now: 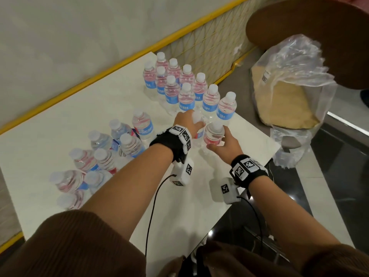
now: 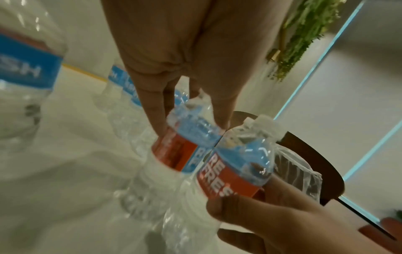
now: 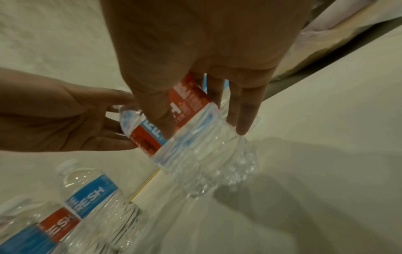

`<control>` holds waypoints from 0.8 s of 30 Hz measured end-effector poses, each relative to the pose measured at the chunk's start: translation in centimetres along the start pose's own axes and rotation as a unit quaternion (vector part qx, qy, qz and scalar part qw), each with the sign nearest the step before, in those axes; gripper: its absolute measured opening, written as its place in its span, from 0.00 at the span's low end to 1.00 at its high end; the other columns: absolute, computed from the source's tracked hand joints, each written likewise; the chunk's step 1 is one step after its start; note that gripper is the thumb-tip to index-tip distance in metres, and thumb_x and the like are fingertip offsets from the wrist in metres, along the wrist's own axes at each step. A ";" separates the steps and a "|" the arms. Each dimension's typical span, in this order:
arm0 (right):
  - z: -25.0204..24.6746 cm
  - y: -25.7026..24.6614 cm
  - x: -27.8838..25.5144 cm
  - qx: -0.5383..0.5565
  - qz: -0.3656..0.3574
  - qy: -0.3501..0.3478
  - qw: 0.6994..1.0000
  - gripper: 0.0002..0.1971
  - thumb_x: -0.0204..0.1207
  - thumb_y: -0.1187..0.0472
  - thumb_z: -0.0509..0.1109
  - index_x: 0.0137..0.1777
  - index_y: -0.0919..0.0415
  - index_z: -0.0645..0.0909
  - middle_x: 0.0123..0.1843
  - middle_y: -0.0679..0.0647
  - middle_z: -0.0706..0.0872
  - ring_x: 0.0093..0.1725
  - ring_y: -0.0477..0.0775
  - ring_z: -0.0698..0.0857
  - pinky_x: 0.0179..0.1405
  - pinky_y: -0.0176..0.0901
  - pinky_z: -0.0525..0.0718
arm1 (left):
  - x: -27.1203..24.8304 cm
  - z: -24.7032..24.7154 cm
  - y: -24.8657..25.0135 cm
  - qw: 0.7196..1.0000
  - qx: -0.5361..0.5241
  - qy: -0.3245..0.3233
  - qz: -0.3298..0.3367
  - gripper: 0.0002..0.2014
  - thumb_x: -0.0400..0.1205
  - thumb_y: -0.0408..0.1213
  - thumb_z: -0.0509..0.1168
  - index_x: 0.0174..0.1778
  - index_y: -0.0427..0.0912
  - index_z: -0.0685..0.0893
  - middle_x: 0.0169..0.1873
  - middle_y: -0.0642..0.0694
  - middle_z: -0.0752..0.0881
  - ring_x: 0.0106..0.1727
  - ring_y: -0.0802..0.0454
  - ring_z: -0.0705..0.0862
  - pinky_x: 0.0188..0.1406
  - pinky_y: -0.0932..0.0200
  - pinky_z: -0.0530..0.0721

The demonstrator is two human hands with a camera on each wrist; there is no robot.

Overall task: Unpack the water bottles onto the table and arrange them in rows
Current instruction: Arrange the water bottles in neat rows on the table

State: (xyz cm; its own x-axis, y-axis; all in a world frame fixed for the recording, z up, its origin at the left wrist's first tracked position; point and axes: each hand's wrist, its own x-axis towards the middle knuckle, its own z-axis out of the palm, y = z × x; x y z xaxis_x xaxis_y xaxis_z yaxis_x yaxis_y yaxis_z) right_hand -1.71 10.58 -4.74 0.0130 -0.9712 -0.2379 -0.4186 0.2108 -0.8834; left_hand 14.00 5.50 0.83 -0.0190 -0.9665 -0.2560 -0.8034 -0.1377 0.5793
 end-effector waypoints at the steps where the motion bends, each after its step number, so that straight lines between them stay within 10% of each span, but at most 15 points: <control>1: 0.1 0.4 0.3 0.008 0.001 0.005 1.000 0.36 0.67 0.62 0.79 0.74 0.55 0.67 0.61 0.46 0.78 0.57 0.45 0.77 0.56 0.36 0.73 | 0.2 0.8 -0.3 0.998 -0.056 0.021 0.002 0.22 0.78 0.50 0.68 0.62 0.39 0.79 0.58 0.38 0.84 0.60 0.39 0.82 0.57 0.53 0.79; 5: 1.1 2.3 1.3 0.025 0.022 0.032 0.999 0.43 0.57 0.49 0.83 0.72 0.54 0.70 0.67 0.53 0.78 0.63 0.51 0.80 0.63 0.46 0.80 | -0.2 2.9 -1.5 0.966 -0.257 0.021 0.016 0.29 0.77 0.46 0.71 0.73 0.45 0.70 0.66 0.48 0.80 0.62 0.53 0.78 0.67 0.56 0.75; 8: 1.6 3.1 1.4 0.063 0.037 0.059 0.996 0.39 0.65 0.60 0.82 0.72 0.56 0.63 0.65 0.50 0.78 0.61 0.50 0.80 0.62 0.45 0.79 | 0.6 3.3 -2.3 0.938 -0.345 -0.019 -0.008 0.31 0.76 0.42 0.73 0.73 0.44 0.71 0.62 0.50 0.80 0.63 0.54 0.79 0.63 0.59 0.78; 15: 1.9 4.0 1.5 0.118 0.035 0.051 0.991 0.37 0.71 0.63 0.77 0.75 0.51 0.60 0.74 0.55 0.72 0.71 0.53 0.73 0.72 0.51 0.73 | 2.1 5.1 -5.2 0.946 -0.310 -0.082 -0.045 0.38 0.69 0.20 0.74 0.74 0.40 0.68 0.65 0.44 0.80 0.69 0.45 0.78 0.62 0.57 0.77; 24: 2.2 3.9 2.8 0.103 0.031 0.047 0.993 0.34 0.73 0.57 0.76 0.74 0.52 0.61 0.71 0.51 0.76 0.70 0.51 0.76 0.69 0.45 0.74 | 2.6 7.7 -5.9 0.959 -0.267 0.073 -0.061 0.38 0.60 0.41 0.81 0.66 0.40 0.74 0.62 0.41 0.81 0.63 0.43 0.82 0.66 0.46 0.80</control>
State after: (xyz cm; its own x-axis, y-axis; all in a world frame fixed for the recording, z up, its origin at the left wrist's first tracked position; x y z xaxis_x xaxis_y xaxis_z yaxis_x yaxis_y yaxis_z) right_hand -1.34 8.91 -9.75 -0.0963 -0.9599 -0.2634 -0.2219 0.2786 -0.9344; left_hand 14.11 5.45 -9.21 0.1704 -0.9508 -0.2587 -0.3750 -0.3053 0.8753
